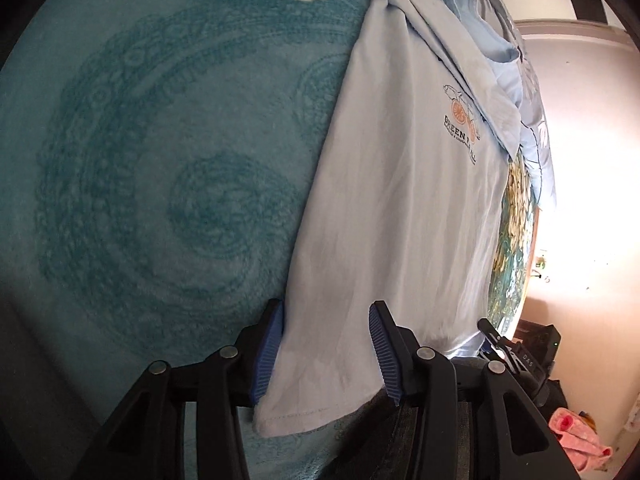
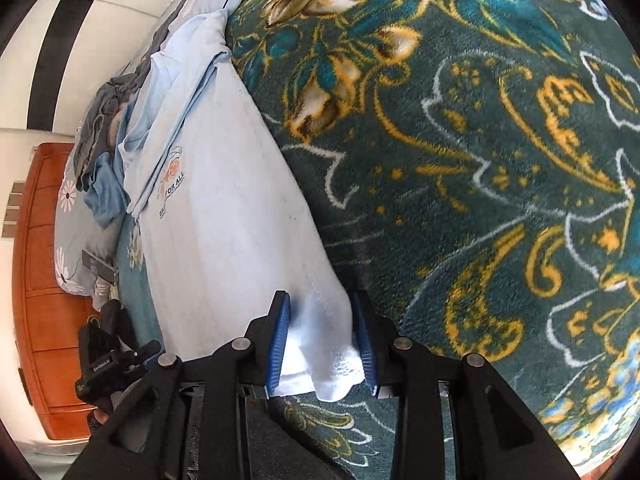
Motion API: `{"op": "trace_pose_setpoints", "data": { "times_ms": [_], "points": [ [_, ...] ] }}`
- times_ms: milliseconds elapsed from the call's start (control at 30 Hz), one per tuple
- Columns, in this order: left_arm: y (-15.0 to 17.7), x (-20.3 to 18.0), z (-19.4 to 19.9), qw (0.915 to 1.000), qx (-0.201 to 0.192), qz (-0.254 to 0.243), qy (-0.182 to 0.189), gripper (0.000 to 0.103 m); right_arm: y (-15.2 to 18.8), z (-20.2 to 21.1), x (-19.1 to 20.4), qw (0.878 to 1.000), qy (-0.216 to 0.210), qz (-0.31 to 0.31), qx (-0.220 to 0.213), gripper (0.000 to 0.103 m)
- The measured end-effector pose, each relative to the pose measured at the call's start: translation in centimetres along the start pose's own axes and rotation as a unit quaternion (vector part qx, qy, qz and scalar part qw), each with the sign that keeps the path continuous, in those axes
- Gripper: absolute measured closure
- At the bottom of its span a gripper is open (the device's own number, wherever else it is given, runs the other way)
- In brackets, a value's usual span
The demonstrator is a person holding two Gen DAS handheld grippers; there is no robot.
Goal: Fold clothes
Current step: 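Release the shirt and smooth the folded strip with both grippers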
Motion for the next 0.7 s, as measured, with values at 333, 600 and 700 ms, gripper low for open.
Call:
{"op": "trace_pose_setpoints", "data": {
  "times_ms": [333, 600, 700],
  "points": [
    [1.9, 0.5, -0.3, 0.9989, 0.022, -0.012, -0.04, 0.083, 0.6, 0.2, -0.5, 1.0, -0.007, -0.016, -0.007, 0.094],
    [0.9, -0.4, 3.3, 0.9983, -0.04, -0.019, 0.038, 0.101, -1.5, 2.0, 2.4, 0.997, -0.065, 0.01, -0.03, 0.101],
    [-0.5, -1.1, 6.1, 0.9934, -0.075, -0.01, 0.087, 0.101, -3.0, 3.4, 3.7, 0.993, -0.102, 0.013, -0.053, 0.101]
  ]
}}
Point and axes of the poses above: each gripper's, at about its wrist camera, not at the fingertips, and z roughly against the way its jaws point, x to its left, y to its underside, the point moved 5 cm from there along -z, roughly the way its jaws point, and after that the axes turned 13 degrees about -y, right-handed, at the moved point
